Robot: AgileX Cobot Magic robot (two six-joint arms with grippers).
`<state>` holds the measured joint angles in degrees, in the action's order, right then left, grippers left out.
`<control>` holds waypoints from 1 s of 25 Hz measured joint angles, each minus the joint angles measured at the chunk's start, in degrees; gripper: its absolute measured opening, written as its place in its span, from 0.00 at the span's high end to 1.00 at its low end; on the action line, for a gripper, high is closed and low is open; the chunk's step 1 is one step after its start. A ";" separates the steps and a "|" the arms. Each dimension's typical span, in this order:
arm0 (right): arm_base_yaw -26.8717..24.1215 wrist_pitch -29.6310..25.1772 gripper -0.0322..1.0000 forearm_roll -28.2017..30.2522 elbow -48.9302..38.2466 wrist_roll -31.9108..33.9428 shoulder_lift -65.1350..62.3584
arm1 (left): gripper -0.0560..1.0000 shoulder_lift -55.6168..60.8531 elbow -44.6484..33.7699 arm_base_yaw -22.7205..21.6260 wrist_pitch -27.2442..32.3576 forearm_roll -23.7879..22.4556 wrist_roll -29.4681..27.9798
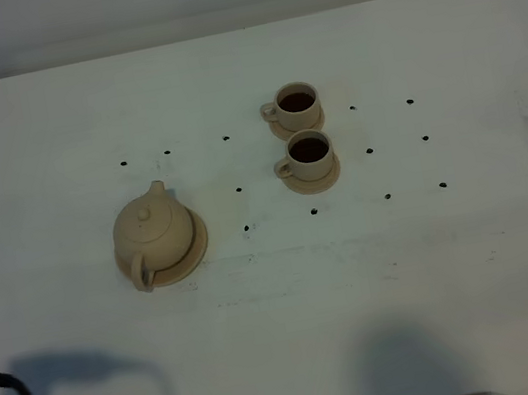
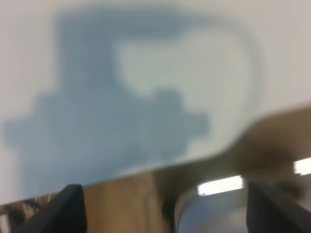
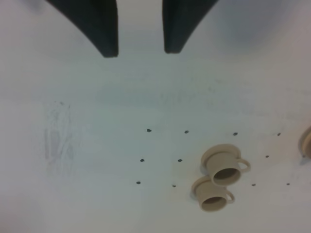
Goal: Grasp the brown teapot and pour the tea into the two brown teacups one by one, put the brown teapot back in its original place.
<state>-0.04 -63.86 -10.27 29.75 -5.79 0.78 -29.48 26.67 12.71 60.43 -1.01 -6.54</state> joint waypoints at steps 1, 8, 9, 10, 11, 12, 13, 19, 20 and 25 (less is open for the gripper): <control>0.00 0.00 0.76 0.00 0.00 0.00 0.00 | 0.26 2.29 -0.02 -2.75 0.00 0.00 0.45; 0.00 0.00 0.76 0.00 0.00 0.00 0.00 | 0.26 19.96 -0.09 -14.18 0.05 -0.06 3.53; 0.00 0.00 0.76 0.00 0.00 0.00 0.00 | 0.26 22.15 -0.09 -14.33 0.05 -0.06 3.66; 0.00 0.00 0.76 0.00 0.00 0.00 0.00 | 0.26 24.60 -0.14 -14.37 0.05 -0.06 3.71; 0.00 0.00 0.76 0.00 0.00 0.00 0.00 | 0.26 26.83 -0.13 -14.39 0.05 -0.06 3.71; 0.00 0.00 0.76 0.00 0.00 0.00 0.00 | 0.26 28.27 -0.19 -14.43 0.12 -0.06 3.71; 0.00 0.00 0.76 0.00 0.00 0.00 0.00 | 0.26 29.29 -0.19 -14.51 0.34 -0.06 3.71; 0.00 0.00 0.76 0.00 0.00 0.00 0.00 | 0.26 29.73 -0.19 -14.99 0.35 -0.06 3.72; 0.00 0.00 0.76 0.00 0.00 0.00 0.00 | 0.26 29.73 -0.19 -14.87 0.35 -0.06 3.72; 0.00 0.00 0.76 0.00 0.00 0.00 0.00 | 0.26 29.73 -0.19 -14.54 0.35 -0.06 3.72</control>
<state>-0.04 -63.86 -10.27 29.75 -5.79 0.78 0.25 26.48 -1.84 60.78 -1.07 -2.82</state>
